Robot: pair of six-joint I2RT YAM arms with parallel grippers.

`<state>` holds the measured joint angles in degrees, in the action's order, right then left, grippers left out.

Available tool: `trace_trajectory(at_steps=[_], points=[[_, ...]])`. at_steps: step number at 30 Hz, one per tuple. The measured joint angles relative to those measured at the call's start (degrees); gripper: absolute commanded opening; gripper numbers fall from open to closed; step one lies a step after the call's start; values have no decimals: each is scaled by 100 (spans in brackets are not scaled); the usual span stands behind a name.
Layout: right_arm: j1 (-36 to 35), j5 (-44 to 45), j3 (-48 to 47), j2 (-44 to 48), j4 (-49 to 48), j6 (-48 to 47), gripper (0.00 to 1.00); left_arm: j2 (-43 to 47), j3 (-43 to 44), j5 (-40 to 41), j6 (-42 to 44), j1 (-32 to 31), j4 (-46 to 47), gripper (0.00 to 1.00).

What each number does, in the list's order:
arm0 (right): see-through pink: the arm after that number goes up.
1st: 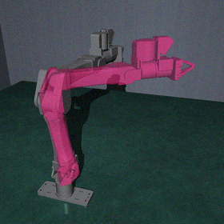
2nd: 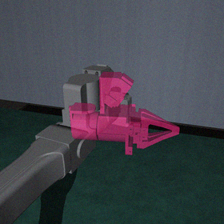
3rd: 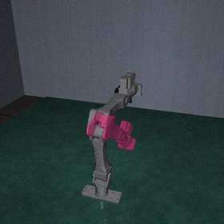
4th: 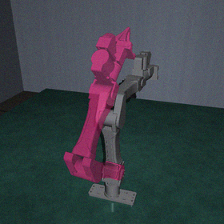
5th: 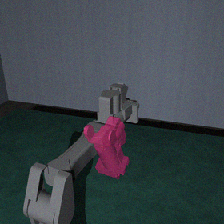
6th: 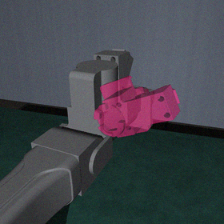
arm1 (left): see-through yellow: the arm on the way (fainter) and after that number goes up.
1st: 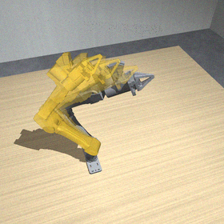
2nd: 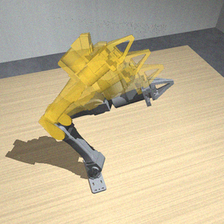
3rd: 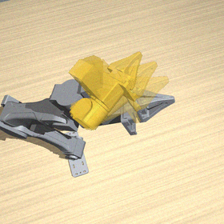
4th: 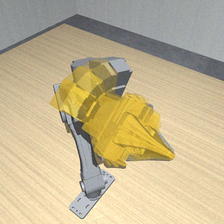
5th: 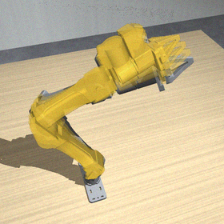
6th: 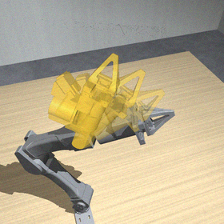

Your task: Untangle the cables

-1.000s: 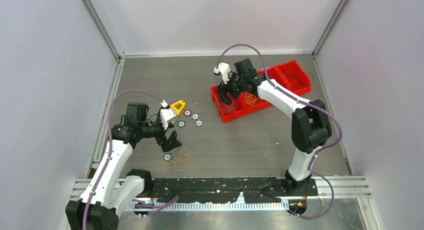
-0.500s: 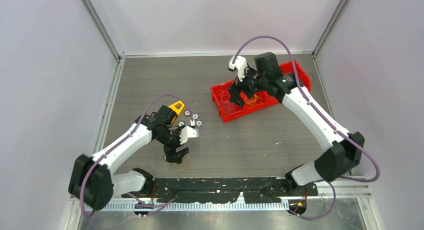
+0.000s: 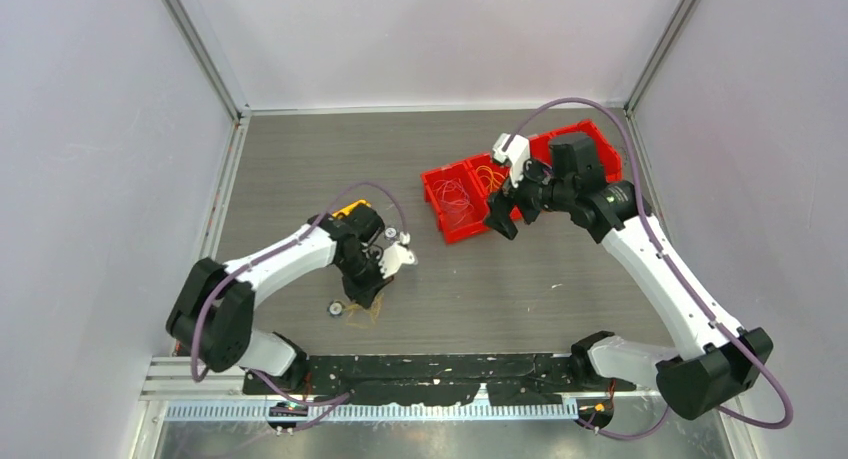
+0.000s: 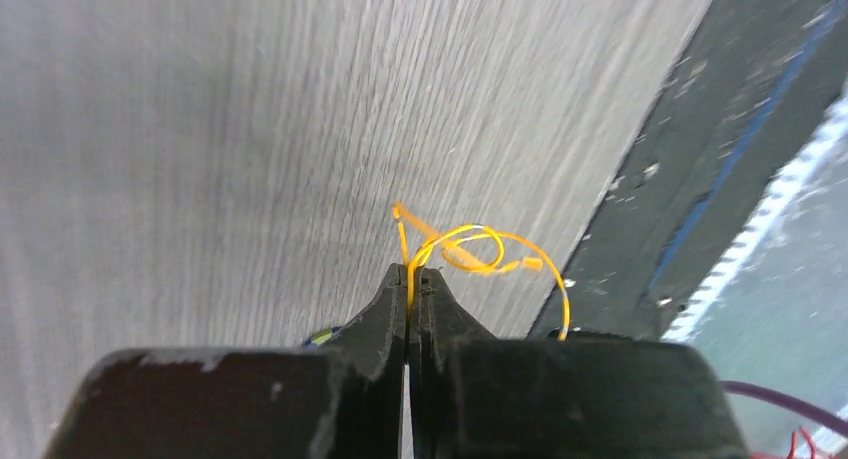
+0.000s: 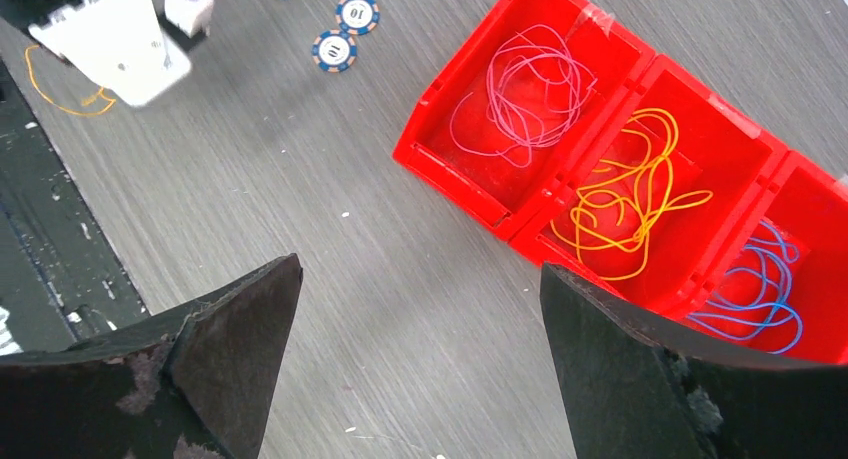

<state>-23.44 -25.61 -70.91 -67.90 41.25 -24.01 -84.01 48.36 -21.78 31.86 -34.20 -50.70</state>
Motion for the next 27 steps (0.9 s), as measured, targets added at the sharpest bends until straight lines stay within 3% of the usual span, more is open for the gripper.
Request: trace_trajectory(at_steps=[6, 10, 18, 23, 24, 26, 27], points=[[31, -649, 179, 339, 42, 149, 96, 1432, 807, -933, -925, 120, -35, 0], [-129, -1270, 179, 273, -22, 479, 96, 2144, 1158, -1484, -2090, 173, 662, 0], [-929, -2277, 74, -229, -763, 1602, 95, 2070, 1202, -1718, -4511, 175, 2520, 0], [-1062, -2426, 170, -549, -1878, 2983, 97, 2063, 1202, -1510, -5121, 175, 3235, 0], [-1062, -2415, 184, -647, -2061, 3228, 93, 2061, 1202, -1478, -5200, 175, 3316, 0], [-1062, -2398, 184, -863, -2361, 3576, 71, 2061, 1202, -1423, -5296, 175, 3427, 0], [-1062, -2378, 184, -979, -2479, 3713, 52, 2061, 1202, -1399, -5311, 175, 3458, 0]])
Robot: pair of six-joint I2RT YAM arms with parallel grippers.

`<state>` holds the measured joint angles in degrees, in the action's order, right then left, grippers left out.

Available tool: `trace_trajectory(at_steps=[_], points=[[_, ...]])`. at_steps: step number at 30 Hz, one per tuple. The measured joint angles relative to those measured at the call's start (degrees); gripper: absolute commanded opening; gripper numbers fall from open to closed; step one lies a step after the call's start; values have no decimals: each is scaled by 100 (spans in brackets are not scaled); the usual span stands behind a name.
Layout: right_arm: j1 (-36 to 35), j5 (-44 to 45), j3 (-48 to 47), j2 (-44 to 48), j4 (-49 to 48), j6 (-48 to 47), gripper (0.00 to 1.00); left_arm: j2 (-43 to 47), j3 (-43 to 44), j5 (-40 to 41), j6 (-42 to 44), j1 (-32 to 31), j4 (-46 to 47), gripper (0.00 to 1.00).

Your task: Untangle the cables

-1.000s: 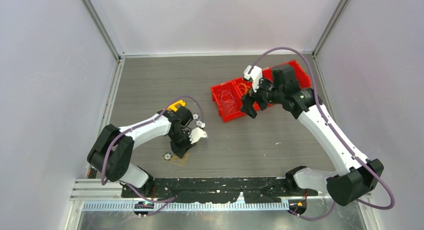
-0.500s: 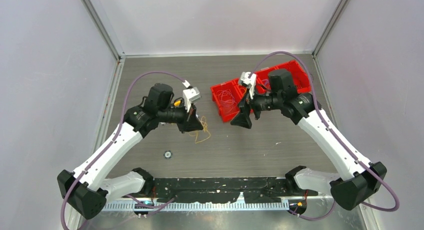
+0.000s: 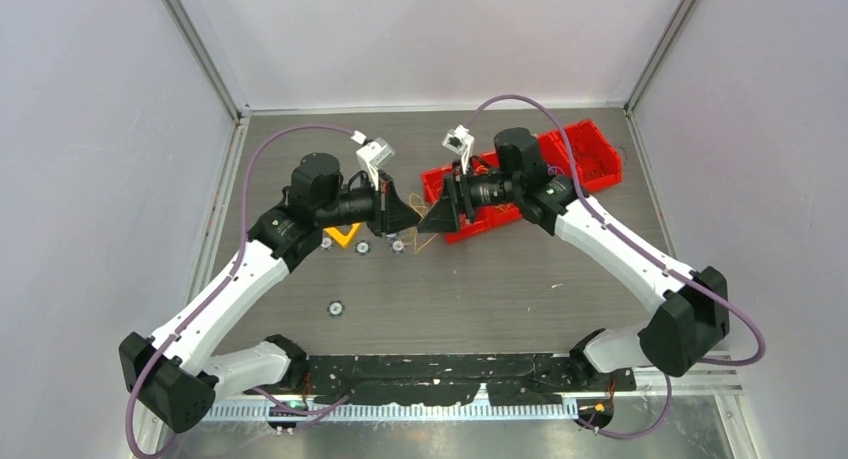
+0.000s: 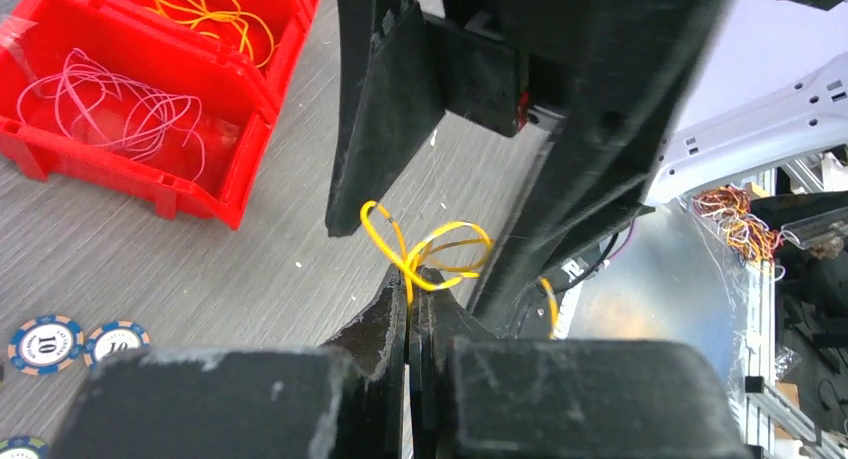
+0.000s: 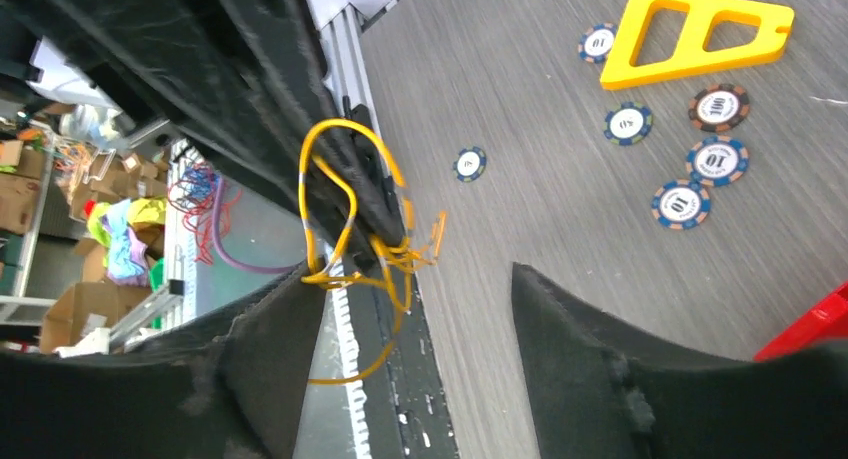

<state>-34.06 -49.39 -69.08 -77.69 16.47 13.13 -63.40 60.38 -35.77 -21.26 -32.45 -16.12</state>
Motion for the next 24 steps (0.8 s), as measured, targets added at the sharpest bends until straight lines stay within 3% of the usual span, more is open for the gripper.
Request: trace_trajectory(at_steps=[3, 5, 15, 24], points=[[4, -17, 0, -234, -96, 232, 21, 2, -7, 214, 4, 42, 2, 0], [2, 33, -2, -245, -42, 155, 8, 22, -37, 229, -55, 175, 2, 0], [623, 601, -125, 310, 929, -1377, 5, 461, -114, -726, -280, 1237, 28, 0], [1217, 879, -890, 323, 1528, -2286, 5, 81, -291, -1349, -533, 1300, 612, 0]])
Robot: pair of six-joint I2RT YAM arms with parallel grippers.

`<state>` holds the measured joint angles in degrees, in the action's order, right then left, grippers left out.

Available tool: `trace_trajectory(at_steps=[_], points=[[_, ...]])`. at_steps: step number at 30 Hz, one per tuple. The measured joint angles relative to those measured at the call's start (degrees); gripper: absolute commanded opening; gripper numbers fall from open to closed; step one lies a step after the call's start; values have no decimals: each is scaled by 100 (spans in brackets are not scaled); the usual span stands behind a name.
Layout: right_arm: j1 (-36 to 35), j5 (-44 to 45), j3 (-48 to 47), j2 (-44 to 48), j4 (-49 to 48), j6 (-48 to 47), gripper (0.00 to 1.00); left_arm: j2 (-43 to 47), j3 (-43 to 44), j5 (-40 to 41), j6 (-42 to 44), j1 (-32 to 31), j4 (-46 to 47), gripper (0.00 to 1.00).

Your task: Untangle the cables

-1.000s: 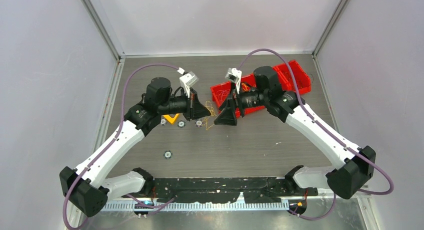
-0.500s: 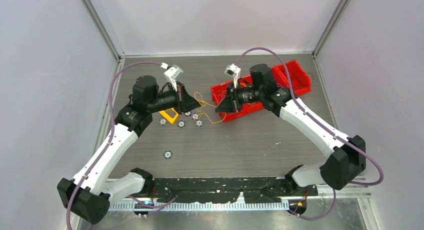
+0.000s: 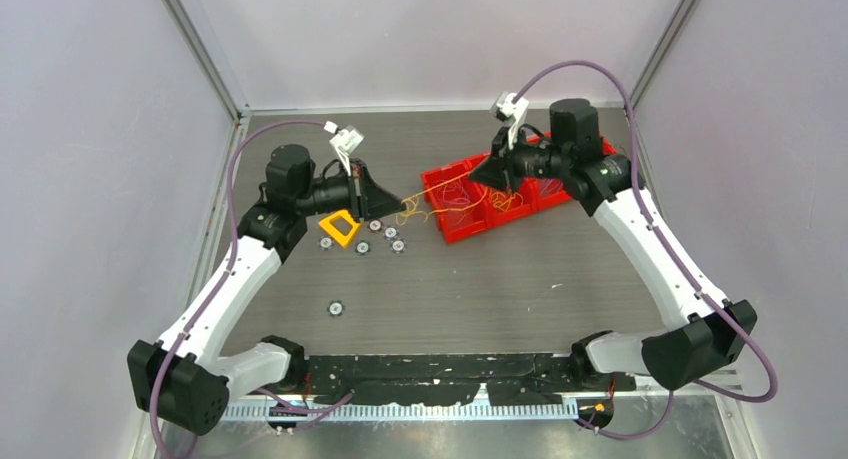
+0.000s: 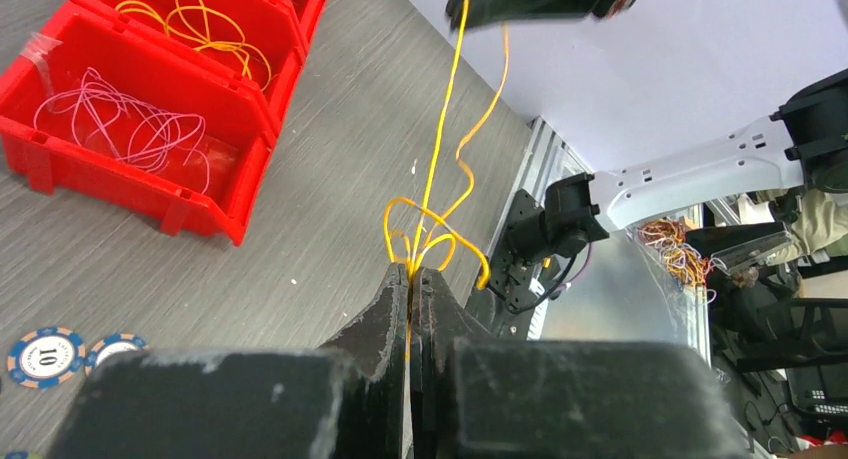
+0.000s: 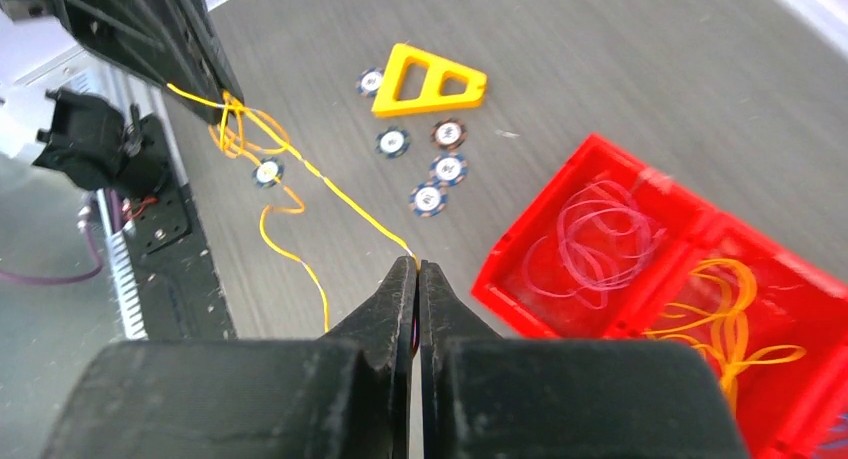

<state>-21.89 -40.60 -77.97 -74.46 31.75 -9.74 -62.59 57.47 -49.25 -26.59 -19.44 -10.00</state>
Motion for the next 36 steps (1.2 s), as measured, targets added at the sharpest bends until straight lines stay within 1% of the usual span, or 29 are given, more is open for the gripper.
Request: trace_trajectory(at_steps=[1, 2, 3, 5, 6, 7, 9, 13, 14, 15, 21, 26, 36], points=[[125, -59, -138, -44, 9, -15, 5, -74, 0, 13, 20, -17, 57, 8], [229, -101, -247, -83, 20, -24, 5, -133, 0, 35, 35, -31, 105, 22], [345, -155, -376, -131, 52, -26, 5, -166, 0, 63, 61, -35, 146, 39], [621, -50, -625, -219, 50, -70, 5, -205, 2, 131, 201, -11, 98, 59], [772, -2, -726, -247, 22, -70, 5, -227, 13, 173, 227, 15, 37, 66], [872, 35, -782, -256, -9, -63, 5, -264, 39, 212, 267, 31, -42, 71], [1045, 87, -861, -256, -46, -39, 5, -378, 177, 289, 380, 46, -273, 78], [1016, 138, -883, -256, -50, -46, 5, -439, 479, 400, 664, 72, -673, 87], [1008, 179, -883, -258, -44, -59, 5, -391, 518, 433, 785, 76, -787, 94], [1010, 240, -883, -262, -44, -79, 5, -356, 520, 446, 824, 81, -837, 98], [1091, 688, -857, -393, -87, -269, 5, 107, 428, 581, 1244, 83, -1392, 100], [1113, 916, -691, -621, -225, -472, 6, 404, 236, 625, 1410, 83, -1602, 100], [1130, 1759, -306, -1386, -787, -1132, 6, 437, 26, 664, 1547, 83, -1794, 99]])
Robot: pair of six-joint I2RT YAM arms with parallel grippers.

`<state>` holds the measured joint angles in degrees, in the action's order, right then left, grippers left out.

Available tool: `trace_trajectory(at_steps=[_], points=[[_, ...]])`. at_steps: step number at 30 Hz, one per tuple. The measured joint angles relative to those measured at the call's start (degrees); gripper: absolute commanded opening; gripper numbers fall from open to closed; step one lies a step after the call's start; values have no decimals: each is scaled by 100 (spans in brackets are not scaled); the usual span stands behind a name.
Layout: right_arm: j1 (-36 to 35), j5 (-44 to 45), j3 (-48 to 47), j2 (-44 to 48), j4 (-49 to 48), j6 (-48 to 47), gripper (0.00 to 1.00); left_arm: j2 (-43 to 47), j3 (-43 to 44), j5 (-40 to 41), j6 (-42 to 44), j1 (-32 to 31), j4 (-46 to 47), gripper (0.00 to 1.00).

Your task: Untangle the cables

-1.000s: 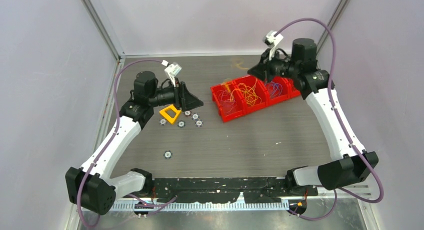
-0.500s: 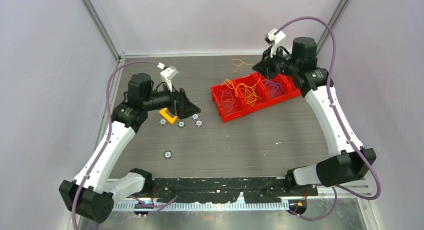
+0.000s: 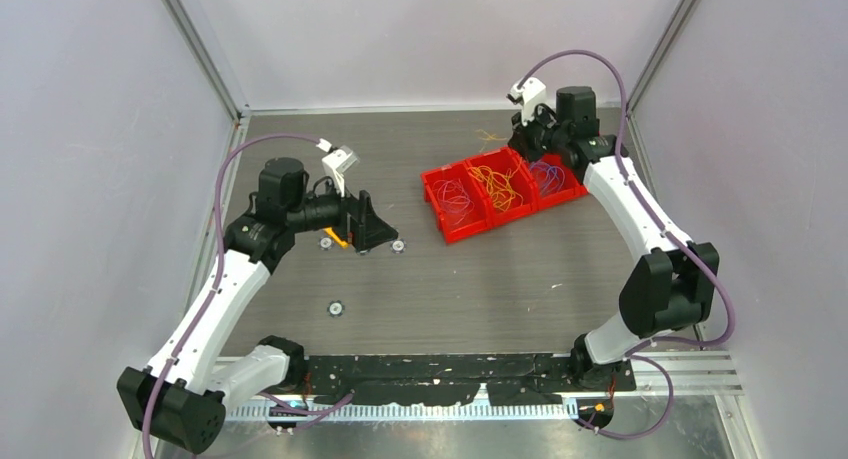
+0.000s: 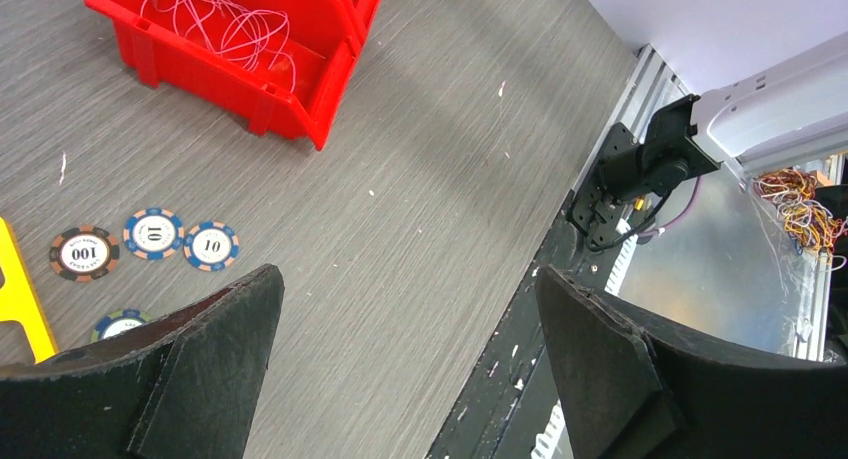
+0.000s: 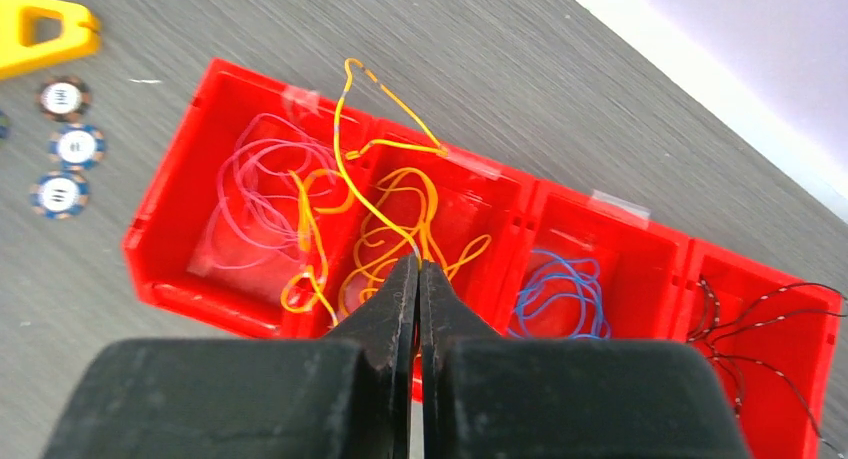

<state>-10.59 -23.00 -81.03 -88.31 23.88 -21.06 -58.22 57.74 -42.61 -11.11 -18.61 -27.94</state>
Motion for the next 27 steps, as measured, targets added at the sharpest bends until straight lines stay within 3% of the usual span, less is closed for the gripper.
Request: trace_trajectory(at_steps=[13, 21, 27], points=[[9, 654, 474, -887, -564, -739, 6, -17, -114, 15, 90, 0, -24, 100], [-162, 767, 595, -1388, -254, -1082, 5, -46, -197, 17, 114, 44, -26, 100], [-337, 905, 142, -2146, 68, -1163, 8, -107, -197, 35, 249, 74, -164, 100]])
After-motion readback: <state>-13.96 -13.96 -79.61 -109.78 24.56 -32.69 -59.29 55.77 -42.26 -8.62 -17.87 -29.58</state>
